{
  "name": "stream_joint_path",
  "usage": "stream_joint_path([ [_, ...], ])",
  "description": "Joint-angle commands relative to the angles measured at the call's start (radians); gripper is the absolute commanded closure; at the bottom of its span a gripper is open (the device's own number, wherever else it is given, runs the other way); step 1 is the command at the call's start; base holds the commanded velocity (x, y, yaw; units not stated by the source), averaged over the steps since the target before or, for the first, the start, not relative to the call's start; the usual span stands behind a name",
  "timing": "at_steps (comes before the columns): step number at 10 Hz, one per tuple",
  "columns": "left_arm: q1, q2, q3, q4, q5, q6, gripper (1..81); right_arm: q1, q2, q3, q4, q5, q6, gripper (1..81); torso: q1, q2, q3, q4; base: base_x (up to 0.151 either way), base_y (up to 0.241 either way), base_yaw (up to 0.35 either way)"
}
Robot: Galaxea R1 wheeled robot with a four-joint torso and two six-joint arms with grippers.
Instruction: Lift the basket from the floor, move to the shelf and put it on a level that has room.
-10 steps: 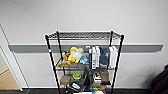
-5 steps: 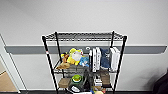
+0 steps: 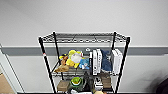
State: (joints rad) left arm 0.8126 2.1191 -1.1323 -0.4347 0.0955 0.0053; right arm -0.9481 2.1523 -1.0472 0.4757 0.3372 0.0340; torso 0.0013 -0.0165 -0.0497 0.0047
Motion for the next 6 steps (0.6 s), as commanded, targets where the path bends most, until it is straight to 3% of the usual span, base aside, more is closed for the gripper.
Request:
stream_joint_path([
  [1, -0.127, -0.004, 0.097, -0.001, 0.033, 0.01, 81.1, 0.116, 0.002, 0.098, -0.054, -0.07, 0.006, 81.1, 0.0, 0.0, 0.0, 0.0, 0.115, 0.0, 0.0],
  [6, -0.128, -0.002, 0.097, -0.001, 0.032, 0.01, 81.1, 0.116, 0.0, 0.098, -0.054, -0.07, 0.006, 81.1, 0.0, 0.0, 0.0, 0.0, 0.115, 0.0, 0.0],
])
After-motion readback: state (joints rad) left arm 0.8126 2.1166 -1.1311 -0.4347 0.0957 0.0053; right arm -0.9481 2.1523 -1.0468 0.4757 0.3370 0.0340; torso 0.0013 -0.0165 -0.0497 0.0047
